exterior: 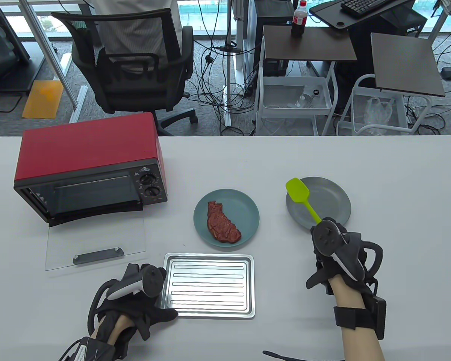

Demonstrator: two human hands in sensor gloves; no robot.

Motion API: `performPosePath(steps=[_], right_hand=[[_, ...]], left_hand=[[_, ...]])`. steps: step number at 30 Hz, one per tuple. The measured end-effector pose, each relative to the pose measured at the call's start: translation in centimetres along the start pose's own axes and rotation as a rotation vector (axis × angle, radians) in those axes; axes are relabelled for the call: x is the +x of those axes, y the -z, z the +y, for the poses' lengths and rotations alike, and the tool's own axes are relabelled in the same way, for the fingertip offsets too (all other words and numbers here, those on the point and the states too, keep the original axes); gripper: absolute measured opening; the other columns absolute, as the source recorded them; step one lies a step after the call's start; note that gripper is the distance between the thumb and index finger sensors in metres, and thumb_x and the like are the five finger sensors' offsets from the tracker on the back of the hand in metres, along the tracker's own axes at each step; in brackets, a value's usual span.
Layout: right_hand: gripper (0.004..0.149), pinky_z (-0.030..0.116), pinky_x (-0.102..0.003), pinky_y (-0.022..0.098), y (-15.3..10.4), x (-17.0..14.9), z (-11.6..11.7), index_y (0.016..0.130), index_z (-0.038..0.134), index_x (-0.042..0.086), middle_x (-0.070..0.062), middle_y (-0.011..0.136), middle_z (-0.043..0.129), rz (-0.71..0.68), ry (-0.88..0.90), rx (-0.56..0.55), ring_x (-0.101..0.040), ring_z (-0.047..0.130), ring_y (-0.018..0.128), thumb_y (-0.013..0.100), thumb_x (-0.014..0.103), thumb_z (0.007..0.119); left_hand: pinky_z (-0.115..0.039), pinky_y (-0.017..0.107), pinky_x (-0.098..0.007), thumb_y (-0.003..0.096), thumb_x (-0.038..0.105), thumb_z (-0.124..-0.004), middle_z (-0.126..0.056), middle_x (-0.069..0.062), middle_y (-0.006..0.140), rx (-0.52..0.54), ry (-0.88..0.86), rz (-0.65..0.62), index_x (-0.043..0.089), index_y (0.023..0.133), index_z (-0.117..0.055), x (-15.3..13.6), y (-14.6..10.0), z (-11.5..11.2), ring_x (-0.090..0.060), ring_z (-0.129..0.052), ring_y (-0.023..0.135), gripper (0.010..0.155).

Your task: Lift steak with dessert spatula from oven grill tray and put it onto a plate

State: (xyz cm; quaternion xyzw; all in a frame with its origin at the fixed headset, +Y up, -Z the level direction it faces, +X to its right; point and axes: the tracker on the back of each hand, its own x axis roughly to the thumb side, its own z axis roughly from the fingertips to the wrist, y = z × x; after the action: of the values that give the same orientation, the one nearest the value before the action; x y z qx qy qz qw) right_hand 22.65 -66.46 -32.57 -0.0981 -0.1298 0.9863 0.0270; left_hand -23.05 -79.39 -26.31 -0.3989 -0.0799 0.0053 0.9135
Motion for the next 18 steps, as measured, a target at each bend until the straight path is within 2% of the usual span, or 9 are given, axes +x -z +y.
performPosePath(steps=[6,12,18], right_hand=[[0.041,0.087,-0.030,0.016,0.9,-2.3,0.9,0.075,0.085,0.011,-0.005,0.047,0.094,0.125,0.016,0.016,-0.015,0.099,0.022,0.052,0.045,0.080],[0.042,0.088,-0.030,0.015,1.6,-4.0,3.0,0.075,0.085,0.011,-0.006,0.046,0.095,0.238,0.044,0.066,-0.015,0.099,0.022,0.052,0.046,0.079],[0.043,0.088,-0.030,0.015,2.2,-4.0,4.8,0.075,0.085,0.010,-0.006,0.046,0.095,0.264,0.026,0.104,-0.016,0.099,0.022,0.052,0.046,0.079]], left_hand=[[-0.015,0.066,-0.081,0.0361,0.092,-0.048,0.024,-0.004,0.103,0.000,0.000,0.000,0.035,0.091,0.020,0.0,0.0,0.0,-0.045,0.018,0.102,0.104],[-0.015,0.066,-0.081,0.0360,0.092,-0.048,0.024,-0.004,0.103,-0.002,0.002,-0.001,0.035,0.091,0.020,0.0,0.0,0.0,-0.045,0.018,0.102,0.104],[-0.015,0.066,-0.081,0.0362,0.092,-0.048,0.024,-0.004,0.103,-0.003,0.003,-0.002,0.035,0.091,0.020,0.0,0.0,0.0,-0.045,0.018,0.102,0.104]])
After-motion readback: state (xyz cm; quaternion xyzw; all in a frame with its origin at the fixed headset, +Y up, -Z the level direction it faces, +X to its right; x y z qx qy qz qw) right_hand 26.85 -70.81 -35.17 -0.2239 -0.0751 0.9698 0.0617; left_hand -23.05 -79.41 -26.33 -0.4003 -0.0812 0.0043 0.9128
